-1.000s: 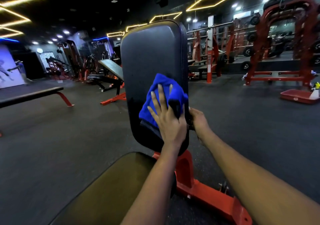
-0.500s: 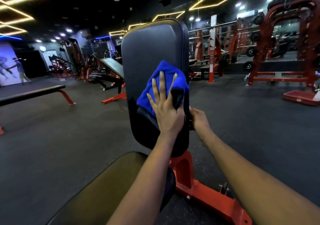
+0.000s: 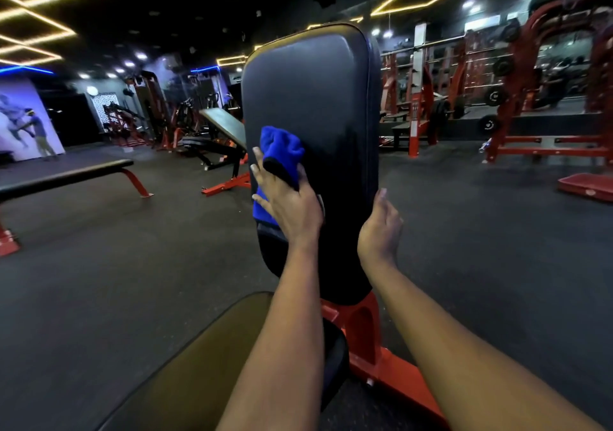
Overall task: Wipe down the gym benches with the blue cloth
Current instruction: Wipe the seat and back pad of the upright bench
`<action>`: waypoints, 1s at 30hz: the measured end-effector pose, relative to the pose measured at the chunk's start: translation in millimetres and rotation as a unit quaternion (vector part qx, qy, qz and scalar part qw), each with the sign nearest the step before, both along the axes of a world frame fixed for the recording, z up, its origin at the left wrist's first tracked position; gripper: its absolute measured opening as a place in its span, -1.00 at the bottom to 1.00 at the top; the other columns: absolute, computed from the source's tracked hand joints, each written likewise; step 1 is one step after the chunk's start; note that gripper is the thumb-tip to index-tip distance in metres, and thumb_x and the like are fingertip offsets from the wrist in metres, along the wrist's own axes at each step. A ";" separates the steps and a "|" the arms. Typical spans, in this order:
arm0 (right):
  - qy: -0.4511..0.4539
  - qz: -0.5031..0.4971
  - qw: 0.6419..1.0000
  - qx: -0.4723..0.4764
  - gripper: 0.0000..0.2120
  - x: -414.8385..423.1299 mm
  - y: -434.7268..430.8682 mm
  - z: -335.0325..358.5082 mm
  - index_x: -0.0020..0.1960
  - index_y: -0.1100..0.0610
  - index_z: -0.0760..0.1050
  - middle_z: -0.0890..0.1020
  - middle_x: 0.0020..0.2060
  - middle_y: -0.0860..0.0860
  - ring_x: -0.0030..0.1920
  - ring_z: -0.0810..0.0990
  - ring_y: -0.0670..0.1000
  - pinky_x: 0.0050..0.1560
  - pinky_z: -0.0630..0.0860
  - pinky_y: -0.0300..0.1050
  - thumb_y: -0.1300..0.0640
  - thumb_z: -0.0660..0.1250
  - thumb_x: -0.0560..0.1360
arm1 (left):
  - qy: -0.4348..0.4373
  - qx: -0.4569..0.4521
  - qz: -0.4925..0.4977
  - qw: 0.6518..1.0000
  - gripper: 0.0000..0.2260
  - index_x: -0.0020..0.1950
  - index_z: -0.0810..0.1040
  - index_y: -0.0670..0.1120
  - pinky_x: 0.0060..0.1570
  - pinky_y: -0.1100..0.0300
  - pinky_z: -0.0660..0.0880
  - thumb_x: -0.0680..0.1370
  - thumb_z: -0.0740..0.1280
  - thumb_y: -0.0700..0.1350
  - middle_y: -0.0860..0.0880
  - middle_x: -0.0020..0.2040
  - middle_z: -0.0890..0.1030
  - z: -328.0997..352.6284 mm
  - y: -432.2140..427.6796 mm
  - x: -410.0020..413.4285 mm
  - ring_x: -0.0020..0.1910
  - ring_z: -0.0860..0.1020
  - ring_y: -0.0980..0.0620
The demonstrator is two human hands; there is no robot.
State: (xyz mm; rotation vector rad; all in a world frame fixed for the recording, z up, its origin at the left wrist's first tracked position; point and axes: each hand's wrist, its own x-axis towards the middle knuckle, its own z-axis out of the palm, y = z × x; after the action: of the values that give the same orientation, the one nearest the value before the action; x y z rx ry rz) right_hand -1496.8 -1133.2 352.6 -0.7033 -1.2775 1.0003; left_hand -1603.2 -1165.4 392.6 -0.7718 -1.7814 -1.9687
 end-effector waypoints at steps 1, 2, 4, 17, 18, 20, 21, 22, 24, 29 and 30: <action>0.000 -0.013 1.000 0.008 -0.56 -0.8 0.7 -0.8 -0.23 0.09 0.48 0.41 -0.49 -0.06 -0.45 0.40 -0.09 -0.32 0.34 -0.02 -0.06 0.01 0.69 | -0.032 0.005 0.002 0.999 -0.30 0.61 -0.02 -0.08 0.50 -0.22 -0.18 0.56 0.17 0.14 0.01 0.61 0.04 -0.5 1.5 7.2 0.59 -0.05 0.01; 0.003 -0.020 1.000 0.013 -0.56 -0.3 -0.3 0.3 -0.21 0.12 0.49 0.41 -0.49 -0.05 -0.45 0.40 -0.08 -0.32 0.32 -0.01 -0.04 0.01 0.69 | -0.042 0.009 0.000 0.999 -0.28 0.61 -0.03 -0.08 0.50 -0.21 -0.21 0.55 0.14 0.19 0.02 0.61 0.03 -4.0 2.7 17.8 0.59 -0.06 0.03; -0.001 -0.026 1.000 0.012 -0.57 -1.5 1.1 0.2 -0.16 0.15 0.53 0.41 -0.48 -0.06 -0.45 0.38 -0.11 -0.33 0.28 -0.06 -0.01 0.02 0.70 | 0.018 0.006 -0.020 1.000 -0.28 0.61 -0.03 -0.05 0.51 -0.11 -0.29 0.54 0.15 0.18 0.09 0.61 0.01 -23.6 0.0 42.5 0.58 -0.09 0.08; -0.014 -0.031 0.999 0.008 -0.51 -4.0 -1.7 -1.2 -0.35 0.00 0.40 0.36 -0.53 -0.09 -0.47 0.39 -0.02 -0.36 0.42 0.19 -0.13 -0.01 0.67 | -0.193 0.010 0.019 0.981 -0.35 0.60 -0.01 -0.15 0.52 -0.07 -0.24 0.64 0.16 0.12 -0.11 0.60 0.06 -5.8 -3.4 -45.3 0.58 0.02 -0.06; -0.016 -0.032 0.999 0.008 -0.50 -5.5 -1.6 -2.0 -0.34 0.03 0.43 0.36 -0.53 -0.08 -0.47 0.39 -0.02 -0.38 0.41 0.18 -0.13 -0.01 0.67 | -0.171 0.014 0.018 0.985 -0.34 0.60 0.01 -0.15 0.51 -0.06 -0.24 0.63 0.17 0.12 -0.12 0.60 0.07 -8.9 -4.0 -36.7 0.58 0.03 -0.05; -0.019 -0.038 0.999 0.014 -0.50 -4.5 -2.3 -2.0 -0.36 0.03 0.39 0.35 -0.52 -0.07 -0.48 0.37 -0.03 -0.42 0.36 0.11 -0.10 0.00 0.68 | -0.078 0.015 -0.003 0.997 -0.28 0.60 0.00 -0.11 0.53 -0.03 -0.21 0.57 0.16 0.20 -0.07 0.60 0.07 -30.5 -4.8 -6.2 0.58 0.00 -0.04; -0.016 -0.038 0.999 0.017 -0.51 -4.2 -1.9 -1.6 -0.38 0.01 0.35 0.35 -0.52 -0.06 -0.49 0.34 -0.05 -0.42 0.31 0.06 -0.07 0.01 0.69 | -0.036 0.008 -0.017 0.999 -0.25 0.61 -0.02 -0.08 0.53 -0.01 -0.21 0.54 0.13 0.24 -0.01 0.61 0.04 -43.3 -7.1 7.3 0.57 -0.04 0.00; -0.013 -0.038 0.999 0.019 -0.51 -3.1 -2.3 -0.7 -0.39 0.01 0.32 0.34 -0.52 -0.05 -0.50 0.33 -0.06 -0.42 0.28 0.03 -0.04 0.01 0.69 | 0.001 0.001 -0.029 1.000 -0.24 0.61 -0.03 -0.05 0.53 0.01 -0.22 0.52 0.12 0.25 0.04 0.61 0.02 -50.4 -9.8 10.2 0.56 -0.06 0.07; -0.017 -0.043 0.999 0.021 -0.51 -2.1 -0.8 -0.3 -0.39 0.04 0.31 0.34 -0.52 -0.03 -0.49 0.31 -0.07 -0.42 0.25 0.02 -0.02 0.02 0.70 | 0.053 -0.007 -0.034 0.998 -0.29 0.61 0.03 -0.04 0.51 0.06 -0.21 0.54 0.16 0.19 0.05 0.60 0.08 -43.7 -9.5 -17.0 0.56 0.00 0.10; -0.007 -0.053 0.998 0.021 -0.50 -4.1 0.1 -0.3 -0.43 0.06 0.24 0.28 -0.55 -0.06 -0.55 0.28 -0.12 -0.43 0.16 -0.05 0.03 0.05 0.70 | -0.104 0.010 -0.041 0.994 -0.49 0.46 0.36 -0.12 0.36 0.06 0.28 0.60 0.17 0.15 -0.15 0.39 0.47 16.5 -3.7 -103.4 0.39 0.40 -0.14; -0.006 -0.058 0.998 0.023 -0.49 -4.8 0.0 -0.7 -0.43 0.05 0.23 0.27 -0.55 -0.07 -0.55 0.29 -0.12 -0.41 0.16 -0.04 0.03 0.05 0.69 | -0.139 0.008 -0.049 0.989 -0.51 0.43 0.40 -0.14 0.30 0.09 0.31 0.62 0.16 0.14 -0.17 0.35 0.50 19.2 -3.7 -107.7 0.36 0.43 -0.16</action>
State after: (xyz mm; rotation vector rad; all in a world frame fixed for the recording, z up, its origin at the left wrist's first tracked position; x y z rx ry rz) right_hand -1501.6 -1133.2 351.9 -0.7410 -1.2513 0.8708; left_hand -1710.8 -1169.0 411.8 -0.6140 -1.9101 -2.2459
